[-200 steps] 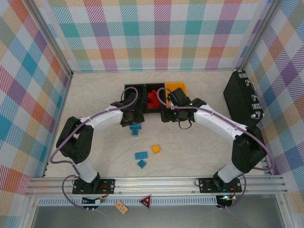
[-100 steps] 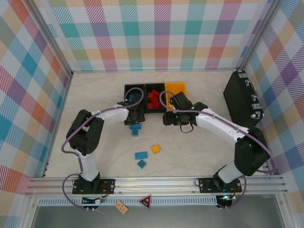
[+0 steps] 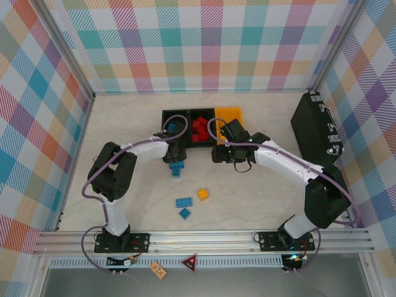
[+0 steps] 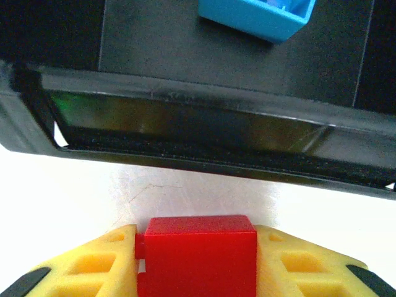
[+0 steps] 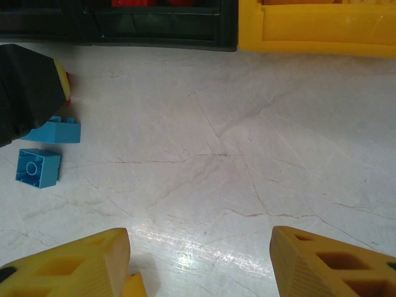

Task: Sort the legos into containers by color
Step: Pick up the lego from the center of the table, then place the lego in the container.

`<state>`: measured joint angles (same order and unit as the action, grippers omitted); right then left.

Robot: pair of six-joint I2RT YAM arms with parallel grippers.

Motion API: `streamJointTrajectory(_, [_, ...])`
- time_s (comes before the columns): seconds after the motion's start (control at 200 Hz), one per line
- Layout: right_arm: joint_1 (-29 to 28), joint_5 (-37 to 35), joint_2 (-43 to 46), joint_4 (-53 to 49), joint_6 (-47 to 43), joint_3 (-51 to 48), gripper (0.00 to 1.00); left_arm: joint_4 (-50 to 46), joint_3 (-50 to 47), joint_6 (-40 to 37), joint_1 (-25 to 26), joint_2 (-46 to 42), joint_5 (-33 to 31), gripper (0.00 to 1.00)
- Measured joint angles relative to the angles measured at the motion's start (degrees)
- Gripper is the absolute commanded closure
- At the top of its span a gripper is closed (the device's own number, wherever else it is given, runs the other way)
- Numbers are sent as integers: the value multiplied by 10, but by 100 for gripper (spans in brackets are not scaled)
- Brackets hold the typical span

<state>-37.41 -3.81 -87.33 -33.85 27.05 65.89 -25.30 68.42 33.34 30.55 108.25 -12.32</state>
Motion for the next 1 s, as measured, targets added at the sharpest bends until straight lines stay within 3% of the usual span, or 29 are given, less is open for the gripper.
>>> streamJointTrajectory(0.2, [0, 9, 0, 2, 0, 7, 38, -5, 0, -2, 0, -12, 9, 66])
streamJointTrajectory(0.53, [0, 98, 8, 64, -1, -7, 38, -41, 19, -9, 1, -54, 26, 66])
streamJointTrajectory(1.0, [19, 92, 73, 79, 9, -42, 37, -78, 177, -28, 35, -33, 55, 66])
